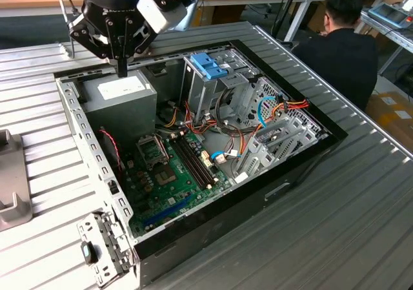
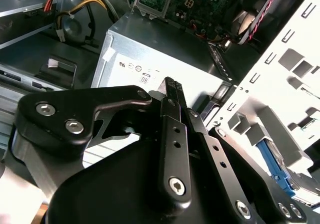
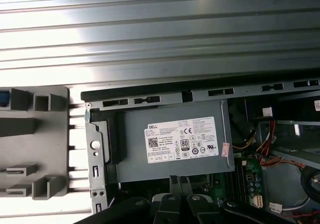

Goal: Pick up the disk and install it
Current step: 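Reach for the disk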

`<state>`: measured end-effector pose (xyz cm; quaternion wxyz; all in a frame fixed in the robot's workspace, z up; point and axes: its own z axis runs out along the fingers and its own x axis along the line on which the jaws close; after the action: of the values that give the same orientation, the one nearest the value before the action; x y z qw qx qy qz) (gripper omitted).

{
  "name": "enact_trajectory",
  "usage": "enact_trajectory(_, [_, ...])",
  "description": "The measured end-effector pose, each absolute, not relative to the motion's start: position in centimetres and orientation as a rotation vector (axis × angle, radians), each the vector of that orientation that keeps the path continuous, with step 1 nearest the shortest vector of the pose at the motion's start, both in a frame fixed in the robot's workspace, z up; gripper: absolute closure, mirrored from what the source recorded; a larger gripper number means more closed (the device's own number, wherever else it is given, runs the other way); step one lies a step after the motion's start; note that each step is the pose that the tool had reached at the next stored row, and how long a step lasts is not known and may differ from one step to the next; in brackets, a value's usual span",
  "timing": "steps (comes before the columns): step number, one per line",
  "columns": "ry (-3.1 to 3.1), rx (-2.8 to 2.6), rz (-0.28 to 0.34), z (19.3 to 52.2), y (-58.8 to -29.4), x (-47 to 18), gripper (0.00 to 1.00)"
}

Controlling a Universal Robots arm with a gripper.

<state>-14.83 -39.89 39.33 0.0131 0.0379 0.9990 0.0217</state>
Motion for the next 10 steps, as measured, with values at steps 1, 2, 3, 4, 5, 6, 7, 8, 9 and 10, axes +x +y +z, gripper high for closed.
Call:
enact_trajectory(1, [3.113, 0.118, 0.068, 39.33, -39.89, -14.89, 0.9])
enact_trajectory(2, [3.113, 0.118, 0.068, 39.33, -39.89, -14.93, 0.9])
enact_trajectory(3, [3.113, 0.118, 0.068, 39.33, -39.89, -15.01, 0.9])
enact_trajectory(4, [3.112, 0.118, 0.068, 39.33, -39.89, -15.05, 0.9])
enact_trajectory(5, [3.112, 0.118, 0.068, 39.33, -39.89, -15.09, 0.9])
enact_trajectory(6, [3.113, 0.118, 0.068, 39.33, -39.89, -15.13, 0.9])
enact_trajectory(7, [3.112, 0.118, 0.068, 39.33, -39.89, -15.18, 0.9])
enact_trajectory(8, [3.113, 0.118, 0.068, 39.33, -39.89, -15.23, 0.9])
enact_trajectory(9, [3.112, 0.118, 0.068, 39.33, -39.89, -15.29, 0.9])
enact_trajectory(10, [3.112, 0.118, 0.068, 39.33, -39.89, -15.36, 0.9])
